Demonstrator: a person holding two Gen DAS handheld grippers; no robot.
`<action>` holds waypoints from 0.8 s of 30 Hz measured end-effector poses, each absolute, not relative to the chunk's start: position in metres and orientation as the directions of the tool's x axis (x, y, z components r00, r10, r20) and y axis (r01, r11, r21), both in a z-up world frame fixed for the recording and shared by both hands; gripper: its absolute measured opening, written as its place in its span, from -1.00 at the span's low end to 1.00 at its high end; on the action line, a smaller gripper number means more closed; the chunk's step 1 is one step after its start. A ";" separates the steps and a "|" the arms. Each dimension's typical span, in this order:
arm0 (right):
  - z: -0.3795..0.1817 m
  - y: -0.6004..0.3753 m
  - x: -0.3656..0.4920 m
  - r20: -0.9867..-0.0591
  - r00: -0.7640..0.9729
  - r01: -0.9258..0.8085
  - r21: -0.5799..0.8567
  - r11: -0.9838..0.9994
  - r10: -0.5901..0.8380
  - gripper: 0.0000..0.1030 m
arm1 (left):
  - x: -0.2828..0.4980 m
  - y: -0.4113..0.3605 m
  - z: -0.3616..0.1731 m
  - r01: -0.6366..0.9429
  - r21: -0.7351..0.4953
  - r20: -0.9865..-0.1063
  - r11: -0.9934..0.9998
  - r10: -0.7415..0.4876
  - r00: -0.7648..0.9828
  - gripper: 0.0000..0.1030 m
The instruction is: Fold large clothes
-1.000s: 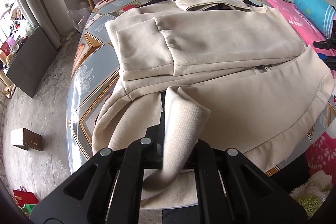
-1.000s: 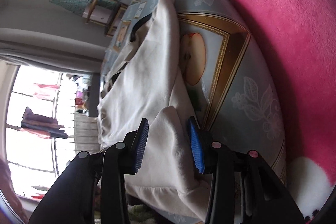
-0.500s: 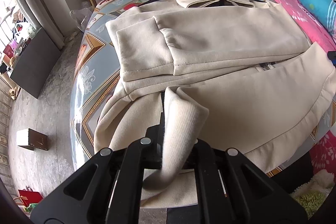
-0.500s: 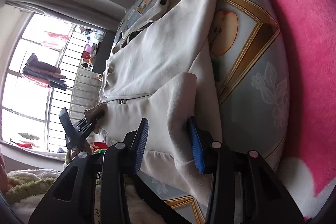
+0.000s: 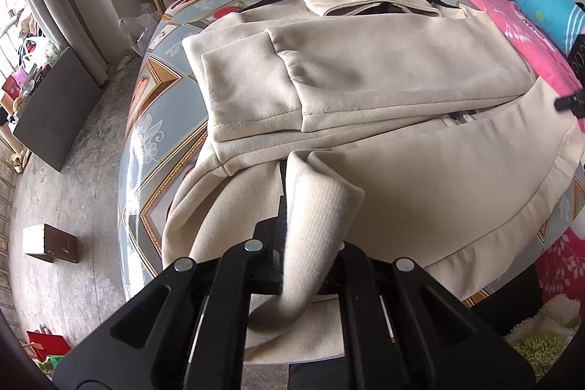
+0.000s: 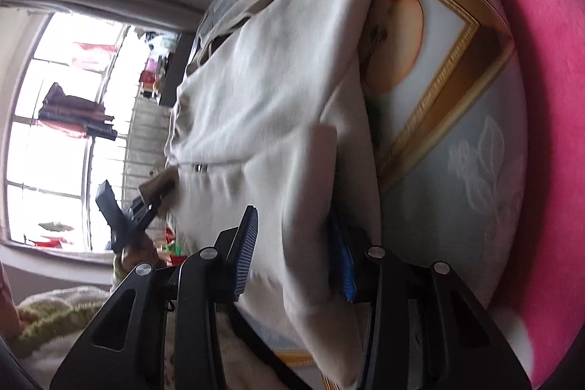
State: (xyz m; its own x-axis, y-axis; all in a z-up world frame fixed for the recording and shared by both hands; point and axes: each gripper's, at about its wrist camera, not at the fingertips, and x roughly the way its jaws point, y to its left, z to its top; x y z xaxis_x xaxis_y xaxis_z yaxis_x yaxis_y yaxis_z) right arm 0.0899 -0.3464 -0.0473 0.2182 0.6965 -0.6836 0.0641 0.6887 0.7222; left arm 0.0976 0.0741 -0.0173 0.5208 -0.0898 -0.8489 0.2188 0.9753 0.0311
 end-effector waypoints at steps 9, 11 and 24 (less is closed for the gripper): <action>-0.031 -0.315 0.105 -0.813 0.236 0.019 0.552 0.834 0.532 -0.56 | 0.097 0.078 -0.019 0.214 0.001 -0.844 0.977 -0.114 0.524 -0.90; -0.010 -0.289 0.092 -0.870 0.278 -0.070 0.404 0.912 0.407 -0.77 | 0.097 0.079 -0.018 0.214 -0.004 -0.844 0.977 -0.119 0.524 -0.90; 0.003 -0.211 0.056 -0.933 0.332 -0.282 0.044 0.958 0.141 -0.72 | 0.097 0.080 -0.018 0.239 -0.010 -0.838 0.971 -0.138 0.527 -0.90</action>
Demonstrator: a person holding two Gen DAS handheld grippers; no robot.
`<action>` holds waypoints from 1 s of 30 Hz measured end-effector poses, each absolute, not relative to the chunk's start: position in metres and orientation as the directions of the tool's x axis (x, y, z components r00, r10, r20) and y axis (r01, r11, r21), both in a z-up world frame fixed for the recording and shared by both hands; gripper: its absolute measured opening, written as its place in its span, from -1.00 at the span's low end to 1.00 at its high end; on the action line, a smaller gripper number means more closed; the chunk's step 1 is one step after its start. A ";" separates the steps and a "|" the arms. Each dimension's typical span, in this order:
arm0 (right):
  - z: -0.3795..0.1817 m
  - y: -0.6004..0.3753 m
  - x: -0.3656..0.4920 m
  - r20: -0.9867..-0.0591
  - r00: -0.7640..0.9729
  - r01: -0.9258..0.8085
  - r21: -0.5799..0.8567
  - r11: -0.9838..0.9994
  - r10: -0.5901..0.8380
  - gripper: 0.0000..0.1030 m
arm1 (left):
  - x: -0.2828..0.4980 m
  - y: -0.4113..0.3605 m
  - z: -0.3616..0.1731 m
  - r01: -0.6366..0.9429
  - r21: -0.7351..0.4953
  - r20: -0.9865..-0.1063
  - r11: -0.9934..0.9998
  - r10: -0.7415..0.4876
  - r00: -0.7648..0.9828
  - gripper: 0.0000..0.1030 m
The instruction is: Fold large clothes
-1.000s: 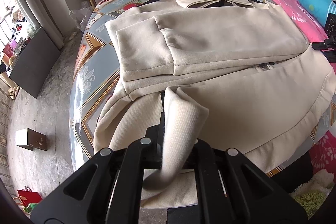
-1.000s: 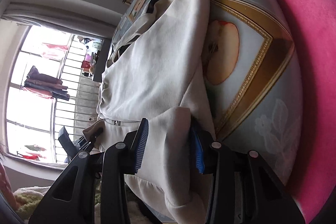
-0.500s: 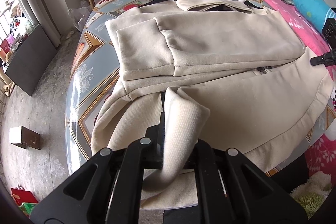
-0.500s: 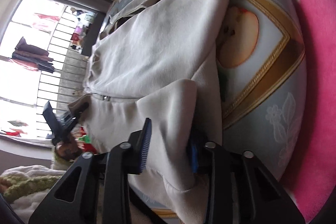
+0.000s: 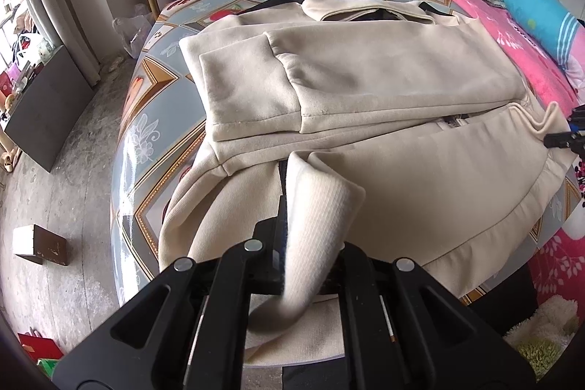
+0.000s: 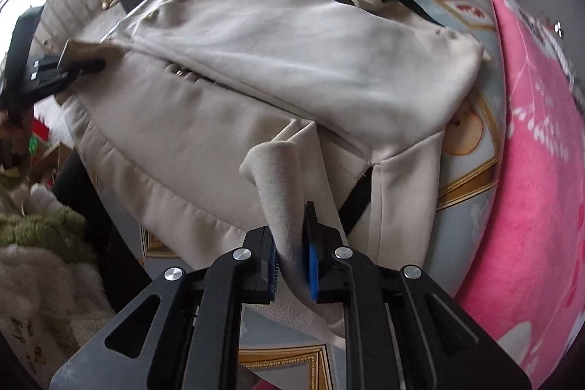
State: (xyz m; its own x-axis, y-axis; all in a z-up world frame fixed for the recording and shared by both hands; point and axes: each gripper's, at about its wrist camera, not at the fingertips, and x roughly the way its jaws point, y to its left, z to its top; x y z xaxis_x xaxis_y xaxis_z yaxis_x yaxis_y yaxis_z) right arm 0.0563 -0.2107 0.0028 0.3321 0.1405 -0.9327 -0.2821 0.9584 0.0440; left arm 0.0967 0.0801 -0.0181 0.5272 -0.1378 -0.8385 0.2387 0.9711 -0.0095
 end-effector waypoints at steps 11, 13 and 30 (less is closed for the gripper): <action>-0.018 -0.229 0.070 -0.937 0.307 -0.245 0.093 0.965 0.168 -0.11 | 0.097 0.080 -0.018 0.239 -0.012 -0.838 0.971 -0.140 0.528 -0.90; -0.016 -0.235 0.069 -0.933 0.296 -0.231 0.139 0.963 0.206 -0.11 | 0.097 0.080 -0.018 0.239 -0.012 -0.838 0.971 -0.140 0.528 -0.90; 0.012 -0.251 0.062 -0.886 0.451 -0.102 0.071 0.992 0.109 -0.77 | 0.096 0.081 -0.017 0.240 -0.012 -0.837 0.971 -0.141 0.529 -0.90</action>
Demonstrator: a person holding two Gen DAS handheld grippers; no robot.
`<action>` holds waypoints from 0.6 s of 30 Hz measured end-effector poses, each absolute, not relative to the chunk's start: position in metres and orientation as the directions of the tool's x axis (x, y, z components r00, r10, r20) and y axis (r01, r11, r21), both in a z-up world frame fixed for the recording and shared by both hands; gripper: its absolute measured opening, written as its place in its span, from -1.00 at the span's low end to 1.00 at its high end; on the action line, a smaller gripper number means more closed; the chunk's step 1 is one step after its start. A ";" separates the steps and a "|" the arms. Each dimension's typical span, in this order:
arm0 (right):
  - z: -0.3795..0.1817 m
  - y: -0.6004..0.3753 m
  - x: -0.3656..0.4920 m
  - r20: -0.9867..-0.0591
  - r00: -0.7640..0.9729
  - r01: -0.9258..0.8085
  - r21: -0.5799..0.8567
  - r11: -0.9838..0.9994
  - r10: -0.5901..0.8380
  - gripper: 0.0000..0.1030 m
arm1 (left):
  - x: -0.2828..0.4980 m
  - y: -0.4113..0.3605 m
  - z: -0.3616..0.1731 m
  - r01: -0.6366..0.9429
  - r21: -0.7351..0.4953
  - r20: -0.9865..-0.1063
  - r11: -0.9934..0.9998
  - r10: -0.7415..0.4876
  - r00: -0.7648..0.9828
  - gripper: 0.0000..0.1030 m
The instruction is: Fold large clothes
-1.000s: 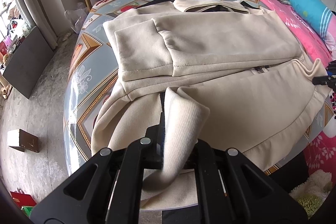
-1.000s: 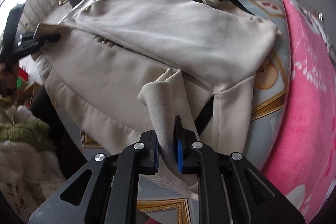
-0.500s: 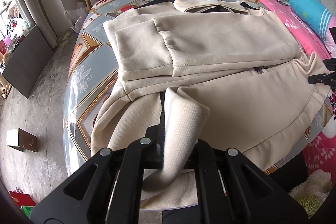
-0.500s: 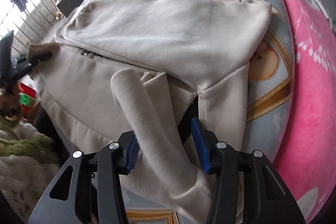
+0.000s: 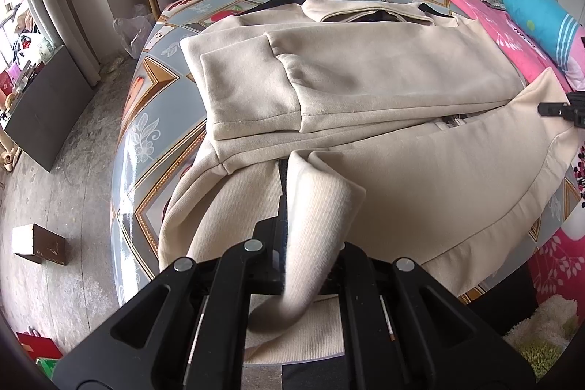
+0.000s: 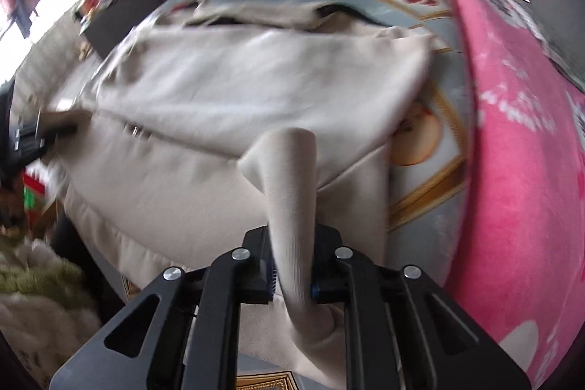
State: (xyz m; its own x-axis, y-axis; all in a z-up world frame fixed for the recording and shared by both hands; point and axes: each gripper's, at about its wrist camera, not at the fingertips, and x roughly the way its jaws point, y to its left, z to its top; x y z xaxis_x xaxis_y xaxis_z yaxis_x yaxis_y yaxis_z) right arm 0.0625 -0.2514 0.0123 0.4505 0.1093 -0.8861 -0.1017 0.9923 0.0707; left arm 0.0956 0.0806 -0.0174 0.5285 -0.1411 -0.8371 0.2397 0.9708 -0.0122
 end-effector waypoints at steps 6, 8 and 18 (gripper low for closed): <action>0.012 -0.266 0.055 -0.865 0.492 0.024 0.121 0.992 0.094 -0.78 | 0.095 0.080 -0.018 0.243 -0.012 -0.838 0.970 -0.142 0.527 -0.90; 0.011 -0.273 0.055 -0.859 0.500 0.055 0.159 0.986 0.111 -0.77 | 0.095 0.080 -0.017 0.241 -0.012 -0.838 0.971 -0.141 0.527 -0.89; -0.002 -0.246 0.061 -0.872 0.475 0.079 -0.089 0.993 -0.117 -0.77 | 0.096 0.076 -0.016 0.216 0.016 -0.855 0.976 -0.099 0.509 -0.89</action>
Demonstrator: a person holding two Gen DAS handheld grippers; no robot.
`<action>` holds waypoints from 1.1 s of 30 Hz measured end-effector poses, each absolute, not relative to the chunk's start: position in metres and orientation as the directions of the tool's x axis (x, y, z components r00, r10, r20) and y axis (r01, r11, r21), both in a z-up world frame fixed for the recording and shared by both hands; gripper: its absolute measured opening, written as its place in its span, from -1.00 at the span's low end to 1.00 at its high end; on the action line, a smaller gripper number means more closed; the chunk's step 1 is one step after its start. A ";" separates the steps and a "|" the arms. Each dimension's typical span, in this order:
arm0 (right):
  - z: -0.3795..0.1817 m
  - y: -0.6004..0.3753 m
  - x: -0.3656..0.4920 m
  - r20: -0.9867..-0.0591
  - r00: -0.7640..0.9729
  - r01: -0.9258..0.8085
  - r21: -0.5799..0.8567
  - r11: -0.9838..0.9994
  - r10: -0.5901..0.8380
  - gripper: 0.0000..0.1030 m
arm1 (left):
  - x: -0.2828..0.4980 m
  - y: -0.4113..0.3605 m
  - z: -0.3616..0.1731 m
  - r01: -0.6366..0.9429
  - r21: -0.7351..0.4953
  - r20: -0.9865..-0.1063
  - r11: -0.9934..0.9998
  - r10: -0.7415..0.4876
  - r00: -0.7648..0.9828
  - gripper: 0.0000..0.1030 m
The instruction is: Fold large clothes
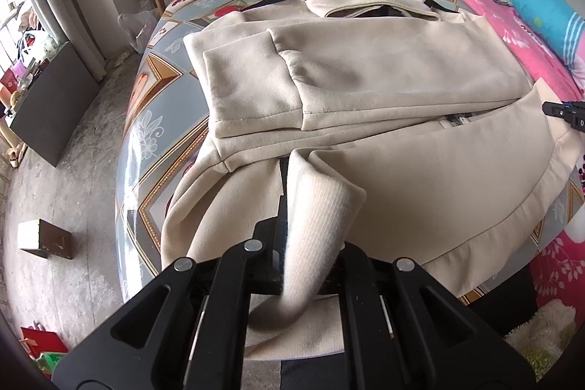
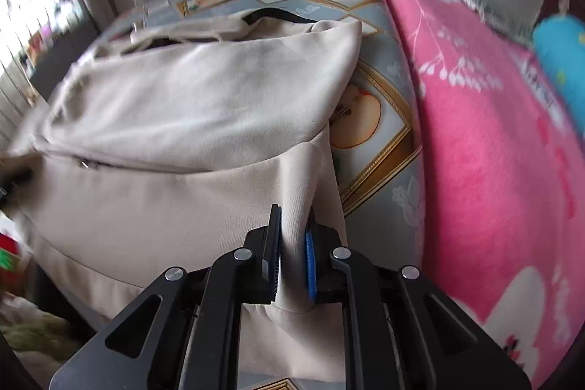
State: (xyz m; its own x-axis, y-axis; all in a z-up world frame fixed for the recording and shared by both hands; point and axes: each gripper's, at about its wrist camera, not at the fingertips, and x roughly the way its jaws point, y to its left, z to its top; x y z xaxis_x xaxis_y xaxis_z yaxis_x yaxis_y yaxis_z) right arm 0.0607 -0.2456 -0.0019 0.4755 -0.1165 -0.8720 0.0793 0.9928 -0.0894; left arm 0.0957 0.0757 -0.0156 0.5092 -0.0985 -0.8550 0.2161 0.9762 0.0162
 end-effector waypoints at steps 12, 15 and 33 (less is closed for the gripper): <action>-0.003 -0.233 0.065 -0.869 0.454 0.083 -0.179 0.980 -0.197 -0.77 | 0.102 0.073 -0.015 0.175 0.011 -0.882 0.985 -0.072 0.465 -0.89; -0.006 -0.230 0.066 -0.868 0.449 0.079 -0.198 0.977 -0.212 -0.77 | 0.103 0.074 -0.015 0.172 0.008 -0.884 0.985 -0.073 0.462 -0.89; -0.006 -0.220 0.065 -0.842 0.472 0.070 -0.260 0.963 -0.262 -0.84 | 0.102 0.072 -0.016 0.185 0.025 -0.879 0.982 -0.066 0.472 -0.89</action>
State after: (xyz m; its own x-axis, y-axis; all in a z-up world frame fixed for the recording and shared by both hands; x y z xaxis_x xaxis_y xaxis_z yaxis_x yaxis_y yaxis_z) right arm 0.0647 -0.2202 -0.0064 0.4716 -0.2619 -0.8420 0.0702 0.9630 -0.2602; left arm 0.1023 0.0720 -0.0156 0.4724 -0.0660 -0.8789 0.1846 0.9825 0.0255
